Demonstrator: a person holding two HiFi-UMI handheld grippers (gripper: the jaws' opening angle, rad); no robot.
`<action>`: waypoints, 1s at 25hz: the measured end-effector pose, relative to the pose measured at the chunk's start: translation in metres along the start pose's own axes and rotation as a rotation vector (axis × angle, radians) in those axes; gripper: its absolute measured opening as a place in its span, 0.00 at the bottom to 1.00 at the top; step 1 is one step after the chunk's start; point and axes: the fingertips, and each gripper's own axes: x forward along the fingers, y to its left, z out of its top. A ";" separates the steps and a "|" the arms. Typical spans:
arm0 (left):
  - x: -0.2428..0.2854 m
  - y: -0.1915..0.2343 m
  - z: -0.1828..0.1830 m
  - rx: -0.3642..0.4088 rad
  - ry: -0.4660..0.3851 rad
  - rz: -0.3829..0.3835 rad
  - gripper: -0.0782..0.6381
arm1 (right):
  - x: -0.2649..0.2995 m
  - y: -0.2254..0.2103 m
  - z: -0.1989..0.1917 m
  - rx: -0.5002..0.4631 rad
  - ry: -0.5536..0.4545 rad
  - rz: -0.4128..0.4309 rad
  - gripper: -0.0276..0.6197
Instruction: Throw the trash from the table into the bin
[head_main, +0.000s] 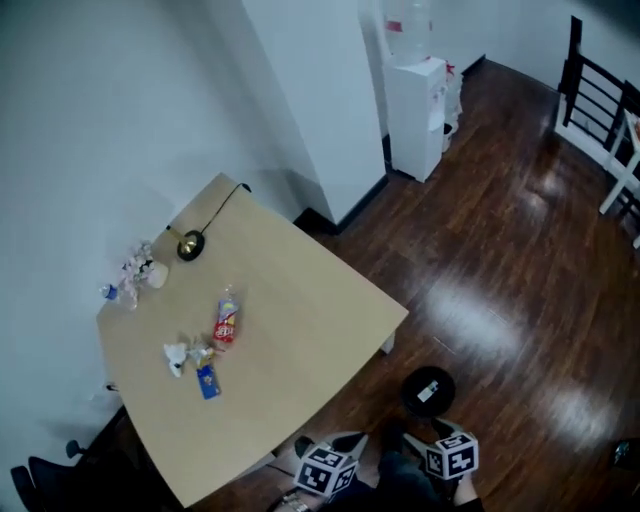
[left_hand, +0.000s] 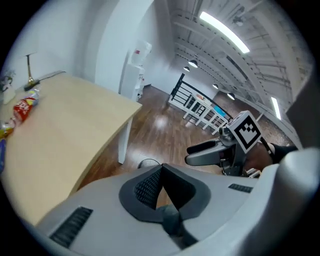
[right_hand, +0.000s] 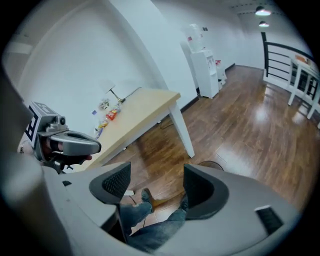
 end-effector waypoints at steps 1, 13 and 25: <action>-0.014 0.008 0.000 -0.012 -0.019 0.023 0.12 | 0.000 0.012 0.005 -0.026 0.005 0.015 0.57; -0.154 0.108 -0.023 -0.168 -0.267 0.200 0.11 | 0.043 0.188 0.063 -0.413 0.065 0.195 0.57; -0.251 0.202 -0.084 -0.296 -0.394 0.303 0.11 | 0.096 0.319 0.061 -0.595 0.126 0.236 0.57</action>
